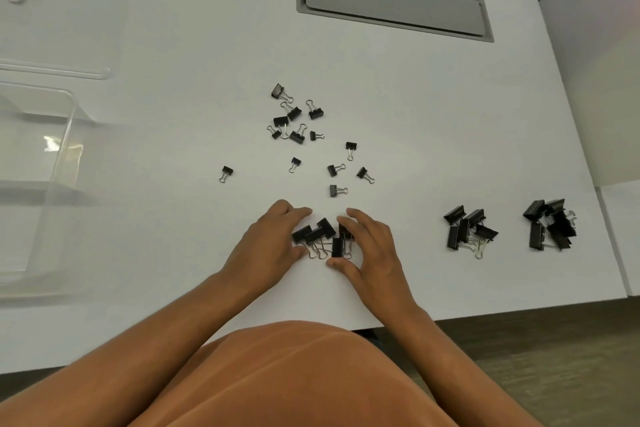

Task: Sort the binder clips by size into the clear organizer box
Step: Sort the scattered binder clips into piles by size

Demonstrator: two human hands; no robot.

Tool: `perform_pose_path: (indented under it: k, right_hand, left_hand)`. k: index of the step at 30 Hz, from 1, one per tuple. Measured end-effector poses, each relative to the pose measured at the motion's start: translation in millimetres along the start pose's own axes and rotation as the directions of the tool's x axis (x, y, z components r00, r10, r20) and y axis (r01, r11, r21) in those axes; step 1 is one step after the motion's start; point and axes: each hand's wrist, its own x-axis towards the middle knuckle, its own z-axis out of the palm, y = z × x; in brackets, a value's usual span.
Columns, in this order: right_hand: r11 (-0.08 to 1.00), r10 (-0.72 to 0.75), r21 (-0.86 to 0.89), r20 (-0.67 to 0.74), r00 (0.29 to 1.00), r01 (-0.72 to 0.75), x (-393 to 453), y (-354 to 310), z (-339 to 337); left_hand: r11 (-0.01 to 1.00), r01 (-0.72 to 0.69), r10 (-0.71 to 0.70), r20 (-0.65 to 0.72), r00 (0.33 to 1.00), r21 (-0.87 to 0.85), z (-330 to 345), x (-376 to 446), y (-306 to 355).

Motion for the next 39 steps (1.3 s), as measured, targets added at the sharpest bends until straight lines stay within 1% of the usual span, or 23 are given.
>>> perform_pose_path:
  k: [3,5,8,10,16,17,19,21,22,24,25,28,30,34,39]
  right_hand:
    - [0.999,0.013,0.052,0.041,0.999,-0.016,3,-3,-1]
    - [0.998,0.023,0.05,0.072,0.997,-0.027,6,-6,-4]
    - [0.997,-0.017,-0.069,0.124,0.992,0.026,9,-9,-3]
    - [0.992,-0.03,-0.118,0.135,0.99,0.046,10,-11,3]
    - [0.994,-0.027,-0.101,0.099,0.995,0.037,9,-13,4]
    - [0.996,-0.023,-0.085,0.082,0.996,0.03,9,-14,2]
    - [0.999,-0.008,-0.052,-0.007,1.0,0.008,12,-16,-5]
    - [0.999,0.016,-0.038,-0.111,0.994,-0.02,22,-16,-11]
    - [0.999,0.029,-0.039,-0.141,0.99,-0.035,28,-16,-13]
    - [0.997,0.046,-0.048,-0.162,0.986,-0.055,44,-16,-13]
    - [0.997,0.05,-0.058,-0.159,0.986,-0.059,52,-16,-11]
    - [0.995,0.052,-0.077,-0.128,0.99,-0.062,70,-20,-1]
    - [0.995,0.049,-0.081,-0.121,0.991,-0.059,76,-24,4]
    - [0.995,0.055,-0.082,-0.115,0.992,-0.064,76,-26,7]
    - [0.995,0.05,-0.081,-0.115,0.992,-0.06,75,-27,5]
  left_hand:
    - [1.0,-0.01,0.011,0.032,0.999,-0.029,-1,0,1]
    - [0.998,-0.011,0.014,0.057,0.998,-0.061,-3,0,-1]
    - [0.999,-0.014,0.018,0.084,0.996,-0.049,-4,0,-1]
    - [0.999,-0.015,0.018,0.087,0.996,-0.039,-4,2,1]
    - [0.999,-0.006,0.009,0.071,0.997,-0.053,-2,1,1]
    - [0.998,0.0,0.003,0.051,0.999,-0.056,-4,2,0]
    - [0.999,0.005,-0.006,-0.013,1.0,-0.04,-9,5,-1]
    - [1.0,-0.004,0.005,-0.106,0.994,0.007,-15,13,-4]
    - [0.999,-0.009,0.016,-0.162,0.987,0.043,-19,18,-5]
    - [0.986,-0.029,0.072,-0.265,0.962,0.162,-23,32,-11]
    - [0.967,-0.046,0.12,-0.29,0.95,0.249,-24,39,-14]
    - [0.852,-0.093,0.262,-0.265,0.928,0.515,-21,56,-21]
    - [0.797,-0.078,0.285,-0.258,0.923,0.599,-20,56,-23]
    - [0.774,0.015,0.25,-0.328,0.911,0.633,-23,36,-29]
    - [0.784,0.165,0.13,-0.418,0.899,0.598,-27,2,-49]
